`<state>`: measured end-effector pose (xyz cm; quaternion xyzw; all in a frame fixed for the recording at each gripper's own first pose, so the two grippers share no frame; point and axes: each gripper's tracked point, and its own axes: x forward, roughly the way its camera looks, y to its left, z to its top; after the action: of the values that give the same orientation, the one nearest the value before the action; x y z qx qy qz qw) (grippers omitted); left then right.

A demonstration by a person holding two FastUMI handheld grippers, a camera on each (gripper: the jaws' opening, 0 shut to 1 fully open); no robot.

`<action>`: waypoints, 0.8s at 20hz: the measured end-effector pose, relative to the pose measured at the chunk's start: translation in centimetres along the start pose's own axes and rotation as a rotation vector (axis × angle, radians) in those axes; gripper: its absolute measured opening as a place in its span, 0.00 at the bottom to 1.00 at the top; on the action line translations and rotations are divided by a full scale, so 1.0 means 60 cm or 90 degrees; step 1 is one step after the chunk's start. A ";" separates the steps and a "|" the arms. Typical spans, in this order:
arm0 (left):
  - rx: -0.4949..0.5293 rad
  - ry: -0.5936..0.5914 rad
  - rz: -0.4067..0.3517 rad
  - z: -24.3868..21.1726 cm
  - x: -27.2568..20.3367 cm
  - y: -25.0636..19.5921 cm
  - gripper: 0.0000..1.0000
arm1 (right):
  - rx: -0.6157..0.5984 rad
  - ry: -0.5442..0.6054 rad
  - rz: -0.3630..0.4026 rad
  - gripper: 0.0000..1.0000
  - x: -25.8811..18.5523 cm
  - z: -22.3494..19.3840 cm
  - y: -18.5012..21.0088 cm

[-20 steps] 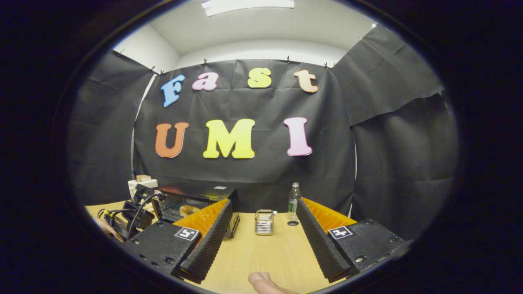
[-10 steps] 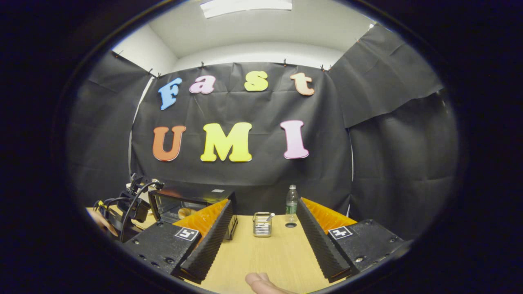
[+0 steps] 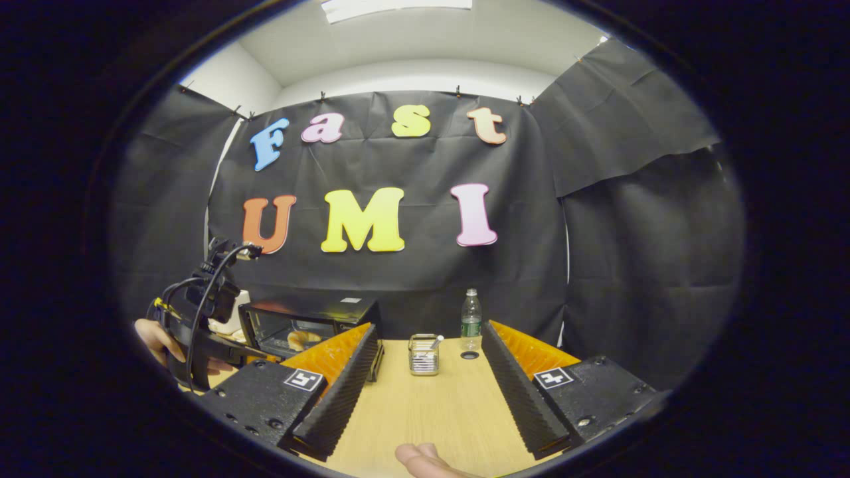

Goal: Open the electric oven with the left hand, put the food in, and close the electric oven.

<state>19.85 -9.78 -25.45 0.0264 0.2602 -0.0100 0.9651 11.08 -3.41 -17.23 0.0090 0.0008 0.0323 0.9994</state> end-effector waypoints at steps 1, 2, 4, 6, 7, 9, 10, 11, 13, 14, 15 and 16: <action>-0.004 -0.010 -0.003 0.015 0.003 0.003 0.96 | -0.003 -0.001 -0.008 0.97 -0.005 0.004 -0.005; -0.008 -0.017 -0.006 0.024 0.005 0.009 0.97 | -0.006 -0.002 -0.017 0.97 -0.008 0.007 -0.008; -0.011 -0.039 -0.009 0.058 0.016 0.017 0.97 | -0.006 0.004 -0.032 0.96 -0.018 0.014 -0.012; -0.014 -0.059 0.007 0.080 0.011 0.038 0.96 | 0.001 0.000 -0.030 0.96 -0.032 0.028 -0.006; -0.019 -0.074 0.007 0.092 0.002 0.043 0.96 | 0.001 -0.004 -0.032 0.96 -0.039 0.035 -0.005; -0.029 -0.099 -0.007 0.107 -0.032 0.042 0.96 | -0.006 -0.012 -0.039 0.96 -0.053 0.045 -0.004; -0.029 -0.109 -0.011 0.110 -0.051 0.045 0.96 | -0.011 -0.012 -0.043 0.96 -0.059 0.047 -0.002; -0.027 -0.119 -0.009 0.113 -0.068 0.054 0.96 | -0.009 -0.014 -0.043 1.00 -0.067 0.052 0.003; -0.019 -0.141 0.001 0.118 -0.113 0.066 0.96 | -0.005 -0.014 -0.036 1.00 -0.078 0.058 0.013; -0.018 -0.155 -0.001 0.118 -0.135 0.068 0.96 | -0.007 -0.013 -0.038 1.00 -0.085 0.059 0.011; -0.018 -0.170 -0.009 0.119 -0.160 0.065 0.96 | -0.009 -0.016 -0.041 0.98 -0.091 0.065 0.012; -0.020 -0.185 -0.015 0.118 -0.185 0.065 0.96 | -0.011 -0.019 -0.044 0.96 -0.099 0.069 0.015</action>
<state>13.95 -6.23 -13.58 0.0069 0.1180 -0.0208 0.9928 5.13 -3.00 -13.07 0.0011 -0.0144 -0.0021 0.9999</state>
